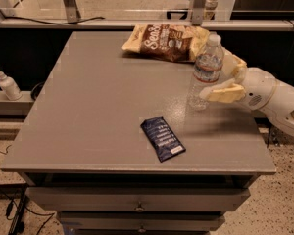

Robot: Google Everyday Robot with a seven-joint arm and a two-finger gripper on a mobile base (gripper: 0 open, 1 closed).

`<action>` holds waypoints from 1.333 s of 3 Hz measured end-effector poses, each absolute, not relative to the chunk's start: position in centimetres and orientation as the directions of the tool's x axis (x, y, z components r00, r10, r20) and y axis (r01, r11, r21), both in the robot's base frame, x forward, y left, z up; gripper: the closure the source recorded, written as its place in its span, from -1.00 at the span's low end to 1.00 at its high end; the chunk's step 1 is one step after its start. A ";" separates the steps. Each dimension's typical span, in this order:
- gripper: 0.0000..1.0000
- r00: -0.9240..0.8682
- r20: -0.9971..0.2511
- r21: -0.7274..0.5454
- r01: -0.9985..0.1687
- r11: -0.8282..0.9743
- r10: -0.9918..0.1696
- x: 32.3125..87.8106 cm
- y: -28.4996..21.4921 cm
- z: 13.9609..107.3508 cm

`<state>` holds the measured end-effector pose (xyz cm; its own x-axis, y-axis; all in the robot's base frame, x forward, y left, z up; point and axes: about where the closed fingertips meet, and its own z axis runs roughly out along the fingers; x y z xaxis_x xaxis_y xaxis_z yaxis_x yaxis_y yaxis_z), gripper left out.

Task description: Place water bottle upright

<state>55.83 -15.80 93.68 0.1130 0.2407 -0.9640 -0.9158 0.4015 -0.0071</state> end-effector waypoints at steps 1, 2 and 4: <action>-1.00 0.116 -0.975 -0.025 -0.906 0.422 0.191 55.8 -17.0 94.5; -1.00 0.119 -0.988 -0.065 -0.895 0.441 0.096 55.8 -18.9 96.5; -1.00 0.151 -0.988 -0.144 -0.874 0.464 -0.024 55.9 -22.0 101.1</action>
Offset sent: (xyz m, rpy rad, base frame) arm 0.0010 -0.0815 0.0726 -0.2968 -0.0093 -0.1153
